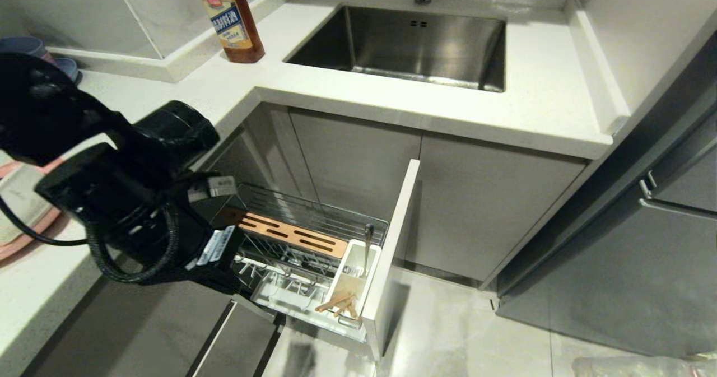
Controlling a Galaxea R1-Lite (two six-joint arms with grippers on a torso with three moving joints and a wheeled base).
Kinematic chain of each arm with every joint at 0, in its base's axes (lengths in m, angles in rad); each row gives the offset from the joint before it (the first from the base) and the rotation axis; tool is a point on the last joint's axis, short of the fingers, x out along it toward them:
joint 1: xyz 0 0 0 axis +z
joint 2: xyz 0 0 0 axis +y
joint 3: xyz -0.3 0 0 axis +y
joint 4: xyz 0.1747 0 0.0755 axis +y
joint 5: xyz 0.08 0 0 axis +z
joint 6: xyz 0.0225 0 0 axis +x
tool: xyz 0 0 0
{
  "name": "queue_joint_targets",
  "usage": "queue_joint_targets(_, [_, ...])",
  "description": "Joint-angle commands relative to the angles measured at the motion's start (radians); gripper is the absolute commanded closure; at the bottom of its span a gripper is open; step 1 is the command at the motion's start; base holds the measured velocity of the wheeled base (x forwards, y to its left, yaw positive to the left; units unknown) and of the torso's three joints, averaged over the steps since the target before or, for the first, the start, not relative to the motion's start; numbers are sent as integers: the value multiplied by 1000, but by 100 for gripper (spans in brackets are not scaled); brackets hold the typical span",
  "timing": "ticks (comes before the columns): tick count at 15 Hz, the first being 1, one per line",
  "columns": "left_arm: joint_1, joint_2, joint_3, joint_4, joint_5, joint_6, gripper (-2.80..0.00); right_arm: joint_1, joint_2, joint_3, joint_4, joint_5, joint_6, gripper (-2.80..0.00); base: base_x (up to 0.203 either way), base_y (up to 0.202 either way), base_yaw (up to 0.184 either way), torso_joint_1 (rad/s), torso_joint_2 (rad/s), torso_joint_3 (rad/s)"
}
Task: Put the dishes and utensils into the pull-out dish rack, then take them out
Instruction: Take the chopsticks out of the cupboard
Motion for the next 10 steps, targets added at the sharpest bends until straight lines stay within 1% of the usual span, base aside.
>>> queue_joint_targets(1, [-23, 97, 10, 7, -5, -15, 0, 0, 0, 3, 0, 0, 0, 0, 0, 0, 0, 0, 0, 0])
queue_joint_targets(4, [-50, 167, 13, -1, -13, -46, 0, 0, 0, 3, 0, 0, 0, 0, 0, 0, 0, 0, 0, 0])
queue_joint_targets(6, [-65, 208, 16, -28, -14, -74, 0, 0, 0, 2, 0, 0, 0, 0, 0, 0, 0, 0, 0, 0])
queue_joint_targets(7, [-76, 222, 17, -46, -14, -92, -280, 0, 0, 2, 0, 0, 0, 0, 0, 0, 0, 0, 0, 0])
queue_joint_targets(9, [-84, 257, 18, -96, -18, -146, -280, 0, 0, 3, 0, 0, 0, 0, 0, 0, 0, 0, 0, 0])
queue_joint_targets(10, [-85, 274, 19, -106, -19, -153, -280, 0, 0, 3, 0, 0, 0, 0, 0, 0, 0, 0, 0, 0])
